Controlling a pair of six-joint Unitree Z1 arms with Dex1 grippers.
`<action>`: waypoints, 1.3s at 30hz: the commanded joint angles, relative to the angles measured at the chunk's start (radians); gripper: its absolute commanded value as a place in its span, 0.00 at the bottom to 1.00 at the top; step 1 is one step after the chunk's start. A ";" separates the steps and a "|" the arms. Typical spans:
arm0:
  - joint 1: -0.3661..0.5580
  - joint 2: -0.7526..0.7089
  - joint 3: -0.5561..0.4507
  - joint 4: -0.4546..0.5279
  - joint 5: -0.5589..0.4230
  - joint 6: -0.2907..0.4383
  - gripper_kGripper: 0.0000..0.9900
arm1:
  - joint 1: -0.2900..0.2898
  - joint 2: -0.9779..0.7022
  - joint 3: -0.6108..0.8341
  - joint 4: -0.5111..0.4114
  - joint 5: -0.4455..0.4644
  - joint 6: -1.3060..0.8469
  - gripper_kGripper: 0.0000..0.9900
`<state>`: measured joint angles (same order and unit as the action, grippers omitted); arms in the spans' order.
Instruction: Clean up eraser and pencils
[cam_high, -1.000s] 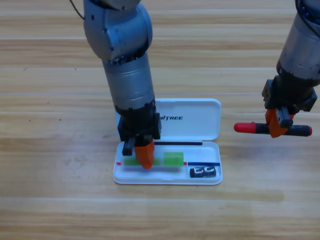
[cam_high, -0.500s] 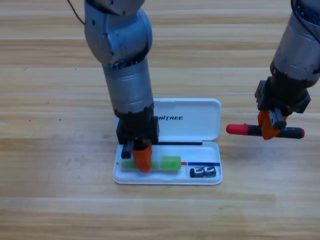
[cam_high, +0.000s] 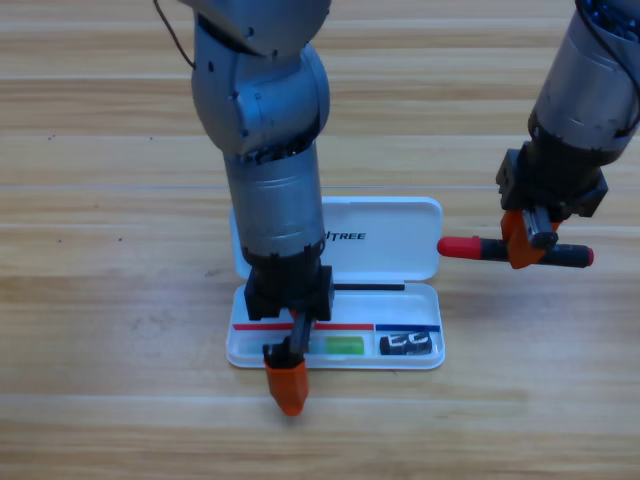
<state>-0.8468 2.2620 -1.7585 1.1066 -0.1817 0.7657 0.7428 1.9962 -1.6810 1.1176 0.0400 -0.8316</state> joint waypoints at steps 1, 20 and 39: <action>0.029 -0.030 0.022 0.006 0.030 -0.009 1.00 | 0.059 0.041 -0.029 0.019 0.006 0.020 0.00; 0.273 -0.541 0.229 0.016 0.163 0.204 1.00 | 0.184 0.329 -0.305 0.059 -0.022 0.063 0.00; 0.311 -0.496 0.363 -0.094 0.146 0.222 1.00 | 0.213 0.454 -0.442 0.068 -0.055 0.120 0.83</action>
<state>-0.5552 1.7221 -1.4231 1.0279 -0.0281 0.9897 0.9243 2.3918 -2.1188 1.1703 -0.0020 -0.7405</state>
